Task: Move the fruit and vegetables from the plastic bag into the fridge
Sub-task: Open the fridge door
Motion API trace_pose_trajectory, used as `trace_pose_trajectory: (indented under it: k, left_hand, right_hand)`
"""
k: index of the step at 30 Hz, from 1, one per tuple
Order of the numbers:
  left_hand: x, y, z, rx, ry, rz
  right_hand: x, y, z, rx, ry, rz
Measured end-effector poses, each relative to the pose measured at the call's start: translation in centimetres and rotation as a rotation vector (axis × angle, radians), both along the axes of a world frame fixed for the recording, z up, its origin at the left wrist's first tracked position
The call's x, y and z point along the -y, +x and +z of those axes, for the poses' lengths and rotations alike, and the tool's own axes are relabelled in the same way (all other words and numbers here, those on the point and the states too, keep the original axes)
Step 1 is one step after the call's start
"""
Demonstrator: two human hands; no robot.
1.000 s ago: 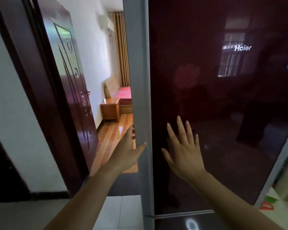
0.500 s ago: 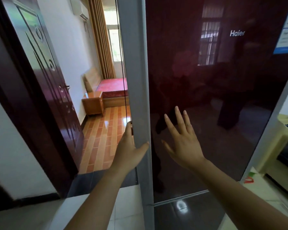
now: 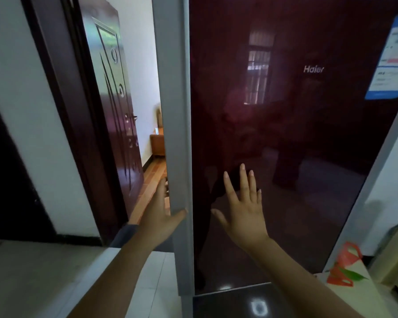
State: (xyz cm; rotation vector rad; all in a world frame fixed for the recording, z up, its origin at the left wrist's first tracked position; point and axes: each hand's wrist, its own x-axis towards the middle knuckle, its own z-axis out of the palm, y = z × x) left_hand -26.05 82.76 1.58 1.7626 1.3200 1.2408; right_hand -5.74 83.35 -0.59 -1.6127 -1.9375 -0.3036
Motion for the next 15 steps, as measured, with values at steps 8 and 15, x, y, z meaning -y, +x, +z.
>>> trace_pose_trajectory:
  k: [8, 15]
  left_hand:
    - [11.4, 3.4, -0.2, 0.012, 0.100, 0.068]
    - [19.4, 6.1, 0.0, -0.017, 0.070, 0.047]
  right_hand:
    - [8.5, 4.1, 0.1, -0.064, 0.041, 0.198]
    - [16.3, 7.4, 0.7, -0.082, -0.083, 0.289]
